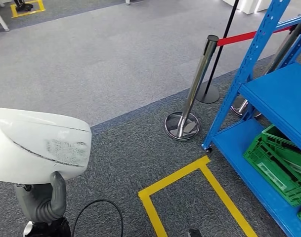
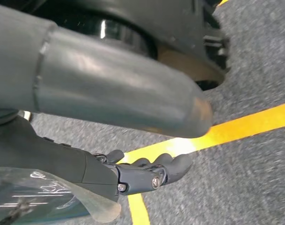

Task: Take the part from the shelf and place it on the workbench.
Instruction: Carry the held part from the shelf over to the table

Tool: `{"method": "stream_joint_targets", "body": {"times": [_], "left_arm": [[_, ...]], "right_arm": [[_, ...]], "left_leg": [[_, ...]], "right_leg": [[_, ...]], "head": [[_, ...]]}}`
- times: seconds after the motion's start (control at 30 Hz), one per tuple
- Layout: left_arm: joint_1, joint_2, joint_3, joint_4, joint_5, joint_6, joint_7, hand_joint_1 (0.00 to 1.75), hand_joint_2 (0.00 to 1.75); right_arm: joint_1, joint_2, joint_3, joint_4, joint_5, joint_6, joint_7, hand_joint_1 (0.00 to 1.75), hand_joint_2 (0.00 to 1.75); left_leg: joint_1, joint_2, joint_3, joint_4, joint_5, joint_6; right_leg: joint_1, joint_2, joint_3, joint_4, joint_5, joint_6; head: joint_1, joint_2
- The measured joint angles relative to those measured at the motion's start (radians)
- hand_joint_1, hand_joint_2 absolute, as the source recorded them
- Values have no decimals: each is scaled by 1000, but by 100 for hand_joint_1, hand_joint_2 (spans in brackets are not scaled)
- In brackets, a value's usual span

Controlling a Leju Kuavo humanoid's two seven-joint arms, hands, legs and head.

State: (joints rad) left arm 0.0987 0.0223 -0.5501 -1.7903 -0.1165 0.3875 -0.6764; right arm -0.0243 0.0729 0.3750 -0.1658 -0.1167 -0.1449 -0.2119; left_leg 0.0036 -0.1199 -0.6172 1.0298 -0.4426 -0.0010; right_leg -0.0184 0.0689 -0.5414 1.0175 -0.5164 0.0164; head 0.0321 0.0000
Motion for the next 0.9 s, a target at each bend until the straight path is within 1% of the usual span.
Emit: {"method": "stream_joint_targets", "body": {"times": [0.03, 0.07, 0.1, 0.13, 0.17, 0.2, 0.23, 0.27, 0.3, 0.33, 0.37, 0.4, 0.43, 0.47, 0.5, 0.53, 0.57, 0.6, 0.63, 0.67, 0.7, 0.73, 0.77, 0.8, 0.83, 0.87, 0.9], "left_arm": [[-1, 1, 0, 0, 0, 0, 0, 175, 175], [-2, 2, 0, 0, -1, -1, 0, 175, 175], [-3, 2, -1, 0, -2, -2, 0, 175, 175], [-4, 2, -2, 1, -4, -3, 0, 175, 175], [-3, 3, -2, 2, -5, -3, 0, 175, 175], [-2, 4, -3, 3, -6, -3, 0, 175, 175], [-1, 4, -3, 4, -7, -3, 0, 175, 175], [-1, 5, -3, 4, -7, -3, 0, 175, 175], [-1, 5, -3, 4, -8, -3, 0, 175, 175], [-1, 6, -3, 4, -8, -2, 0, 175, 175], [-2, 6, -3, 4, -9, -2, 0, 175, 175], [-2, 6, -4, 4, -9, -2, 0, 175, 175], [-2, 7, -4, 4, -10, -2, 0, 175, 175], [-1, 7, -4, 4, -10, -2, 0, 175, 175], [-1, 8, -4, 4, -10, -2, 0, 175, 175], [-1, 8, -4, 4, -10, -2, 0, 175, 175], [-3, 8, -5, 4, -10, -2, 0, 175, 175], [-5, 8, -5, 5, -10, -3, 0, 175, 175], [-8, 7, -5, 5, -10, -3, 0, 175, 175], [-9, 7, -5, 6, -10, -4, 0, 175, 175], [-9, 8, -5, 7, -10, -4, 0, 175, 175], [-10, 8, -5, 8, -10, -5, 0, 175, 175], [-10, 8, -5, 9, -9, -5, 0, 175, 175], [-11, 8, -5, 10, -9, -6, 0, 175, 175], [-12, 8, -5, 10, -9, -7, 0, 175, 175], [-14, 8, -5, 10, -9, -8, 0, 175, 175], [-15, 8, -5, 11, -9, -9, 0, 175, 175]], "right_arm": [[0, 0, 0, 0, 0, 0, 0, 0, 0], [0, 0, 0, 0, 0, 0, -1, 0, 0], [1, 0, 0, 0, 0, 0, -1, 0, 0], [2, 0, 0, 0, 0, 0, -1, 0, 0], [3, 0, 0, 0, 0, 0, -1, 0, 0], [4, 0, 0, 0, 0, -1, -1, 0, 0], [4, 0, 0, 0, 0, -1, -1, 0, 0], [3, 0, 0, 0, 0, -2, -1, 0, 0], [2, 0, 0, 0, 1, -2, -1, 0, 0], [1, 0, 0, 0, 1, -2, -1, 0, 0], [1, 0, 0, 0, 1, -1, -1, 0, 0], [-1, 0, 0, 0, 2, 0, -1, 0, 0], [-2, 0, 1, 0, 2, 1, -1, 0, 0], [-4, 0, 1, 0, 2, 2, -2, 0, 0], [-6, 0, 1, -1, 3, 3, -2, 0, 0], [-8, 0, 1, -1, 3, 3, -2, 0, 0], [-8, 0, 2, -1, 4, 3, -2, 0, 0], [-8, 0, 2, -2, 4, 4, -3, 0, 0], [-7, 0, 2, -2, 5, 4, -3, 0, 0], [-6, 0, 2, -1, 6, 5, -3, 0, 0], [-5, 0, 2, -1, 6, 5, -4, 0, 0], [-3, 0, 2, -1, 7, 6, -4, 0, 0], [-3, 0, 2, -1, 8, 6, -4, 0, 0], [-2, 0, 2, -1, 8, 6, -5, 0, 0], [-2, 0, 3, -1, 9, 7, -5, 0, 0], [-3, 0, 3, -1, 9, 7, -5, 0, 0], [-3, 0, 3, -1, 9, 7, -6, 0, 0]], "left_leg": [[-1, 21, -8, 16, -11, -5], [-2, 49, -23, 51, -32, -9], [-3, 79, -46, 104, -63, -13], [-1, 96, -75, 169, -94, -17], [1, 103, -100, 226, -117, -20], [3, 106, -114, 260, -124, -22], [4, 108, -111, 257, -112, -23], [5, 113, -89, 217, -85, -22], [5, 126, -53, 152, -51, -19], [0, 150, -19, 87, -29, -16], [-4, 169, 6, 38, -16, -10], [-9, 183, 19, 10, -13, -4], [-14, 185, 20, 2, -18, 3], [-14, 174, 19, 0, -16, 10], [-13, 163, 20, -5, -14, 16], [-11, 152, 22, -9, -12, 22], [-8, 142, 23, -13, -9, 29], [-6, 132, 25, -16, -8, 34], [-6, 121, 24, -16, -7, 37], [-6, 109, 24, -16, -7, 38], [-7, 95, 24, -15, -7, 39], [-7, 81, 25, -15, -7, 39], [-7, 67, 25, -14, -7, 38], [-6, 52, 26, -12, -7, 38], [-7, 39, 25, -10, -8, 35], [-7, 27, 23, -6, -9, 31], [-7, 15, 19, -3, -8, 26]], "right_leg": [[0, -15, 3, -4, 3, -5], [-1, -30, 5, -7, 4, -10], [1, -46, 7, -8, 3, -14], [3, -62, 8, -8, 1, -16], [5, -79, 9, -8, 0, -17], [6, -95, 10, -8, -2, -18], [6, -110, 12, -7, -4, -18], [7, -124, 15, -7, -7, -17], [7, -136, 18, -7, -10, -15], [9, -147, 22, -7, -13, -12], [12, -157, 25, -7, -16, -8], [14, -166, 27, -7, -19, -3], [16, -175, 29, -8, -21, 3], [16, -185, 32, -10, -23, 8], [14, -186, 33, -10, -27, 14], [12, -170, 29, 1, -38, 18], [10, -145, 15, 32, -58, 22], [8, -115, -11, 84, -86, 24], [8, -90, -45, 152, -116, 24], [8, -78, -81, 218, -139, 24], [8, -73, -109, 262, -146, 24], [8, -71, -121, 272, -133, 23], [8, -67, -114, 242, -101, 22], [6, -56, -91, 180, -59, 21], [4, -32, -64, 112, -26, 20], [1, -8, -38, 56, -4, 19], [-1, 11, -22, 21, 4, 17]], "head": [[-2, 0], [-5, 0], [-8, 0], [-9, 0], [-10, 0], [-10, 0], [-10, 0], [-10, 0], [-10, 0], [-10, 0], [-10, 0], [-10, 0], [-10, 0], [-9, 0], [-9, 0], [-8, 0], [-7, 0], [-5, 0], [-3, 0], [-2, 0], [-2, 0], [-2, 0], [-2, 0], [-2, 0], [-2, 0], [-3, 0], [-3, 0]]}}
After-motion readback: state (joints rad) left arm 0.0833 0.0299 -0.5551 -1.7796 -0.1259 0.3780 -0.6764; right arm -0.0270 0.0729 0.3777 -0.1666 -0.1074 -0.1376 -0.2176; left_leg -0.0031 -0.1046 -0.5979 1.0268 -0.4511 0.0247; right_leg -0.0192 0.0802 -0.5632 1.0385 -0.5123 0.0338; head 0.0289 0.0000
